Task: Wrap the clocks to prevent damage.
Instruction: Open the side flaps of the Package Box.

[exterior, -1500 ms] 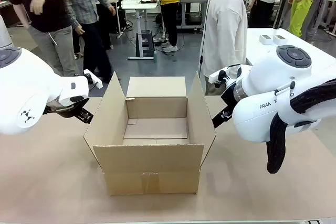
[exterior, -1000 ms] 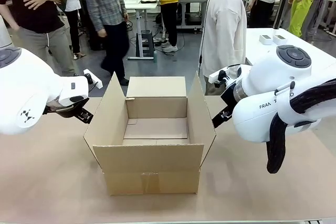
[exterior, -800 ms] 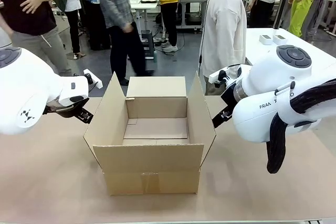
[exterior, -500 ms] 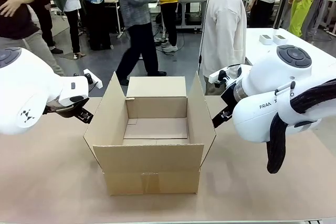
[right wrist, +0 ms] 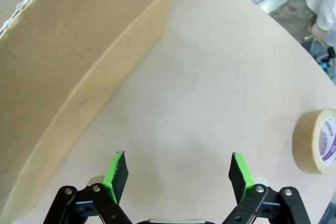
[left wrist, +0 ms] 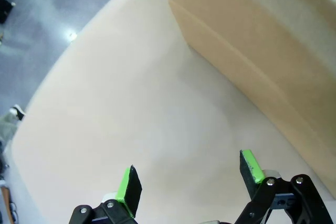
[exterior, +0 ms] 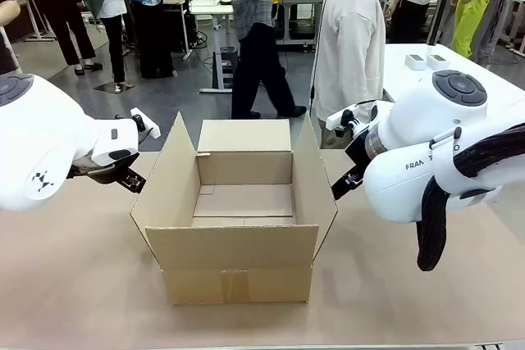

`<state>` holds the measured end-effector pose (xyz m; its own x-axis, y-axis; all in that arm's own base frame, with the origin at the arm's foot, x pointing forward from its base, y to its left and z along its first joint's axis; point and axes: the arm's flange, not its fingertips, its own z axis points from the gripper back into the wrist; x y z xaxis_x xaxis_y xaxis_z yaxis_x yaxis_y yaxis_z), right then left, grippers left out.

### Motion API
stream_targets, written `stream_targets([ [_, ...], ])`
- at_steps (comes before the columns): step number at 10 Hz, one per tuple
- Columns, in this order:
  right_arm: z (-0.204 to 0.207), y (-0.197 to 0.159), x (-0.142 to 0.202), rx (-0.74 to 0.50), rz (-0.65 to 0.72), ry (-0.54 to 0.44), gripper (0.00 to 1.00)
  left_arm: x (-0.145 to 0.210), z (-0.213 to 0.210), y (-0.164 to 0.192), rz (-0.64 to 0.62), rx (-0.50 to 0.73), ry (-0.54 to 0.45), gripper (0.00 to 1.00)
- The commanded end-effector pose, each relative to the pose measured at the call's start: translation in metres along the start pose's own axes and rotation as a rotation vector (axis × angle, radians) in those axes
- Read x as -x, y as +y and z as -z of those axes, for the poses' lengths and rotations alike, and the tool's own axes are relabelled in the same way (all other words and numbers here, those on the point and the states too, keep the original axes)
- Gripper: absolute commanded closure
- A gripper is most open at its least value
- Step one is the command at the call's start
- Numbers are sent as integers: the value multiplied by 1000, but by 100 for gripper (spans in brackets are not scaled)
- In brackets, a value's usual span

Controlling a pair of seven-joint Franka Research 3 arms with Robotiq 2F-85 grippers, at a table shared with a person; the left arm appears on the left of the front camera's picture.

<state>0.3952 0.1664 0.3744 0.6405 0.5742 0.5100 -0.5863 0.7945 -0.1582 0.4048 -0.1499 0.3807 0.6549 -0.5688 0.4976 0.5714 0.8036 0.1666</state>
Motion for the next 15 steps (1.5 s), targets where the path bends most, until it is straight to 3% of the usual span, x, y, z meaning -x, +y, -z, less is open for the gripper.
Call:
stream_targets([
  [1, -38, -18, -23, -42, -32, -27, 0, -38, -61, 30, 177, -29, -64, 0],
  [2, -71, -34, -34, -82, -79, -46, 0, -49, -84, 52, 189, 61, -100, 0],
  [4, -131, -47, -44, -79, -97, 30, 0, -56, -126, 64, 271, 177, -131, 0],
  [7, -239, -32, -42, -231, -440, 20, 0, -51, -201, 51, 539, 346, -166, 0],
  [8, -258, -36, -35, -275, -520, -26, 0, -40, -222, 47, 582, 350, -208, 0],
  [9, -279, -43, -22, -347, -620, -139, 0, -31, -247, 47, 620, 368, -273, 0],
  [10, -284, -52, -16, -372, -601, -229, 0, -24, -269, 55, 592, 378, -379, 0],
  [11, -280, -71, -11, -369, -436, -390, 0, -10, -282, 66, 521, 362, -498, 0],
  [13, -256, -93, 10, -414, -346, -518, 0, 20, -286, 80, 465, 384, -609, 0],
  [14, -243, -99, 16, -412, -322, -506, 0, 22, -277, 82, 391, 341, -635, 0],
  [15, -284, -96, 2, -371, -365, -437, 0, 3, -306, 80, 473, 363, -538, 0],
])
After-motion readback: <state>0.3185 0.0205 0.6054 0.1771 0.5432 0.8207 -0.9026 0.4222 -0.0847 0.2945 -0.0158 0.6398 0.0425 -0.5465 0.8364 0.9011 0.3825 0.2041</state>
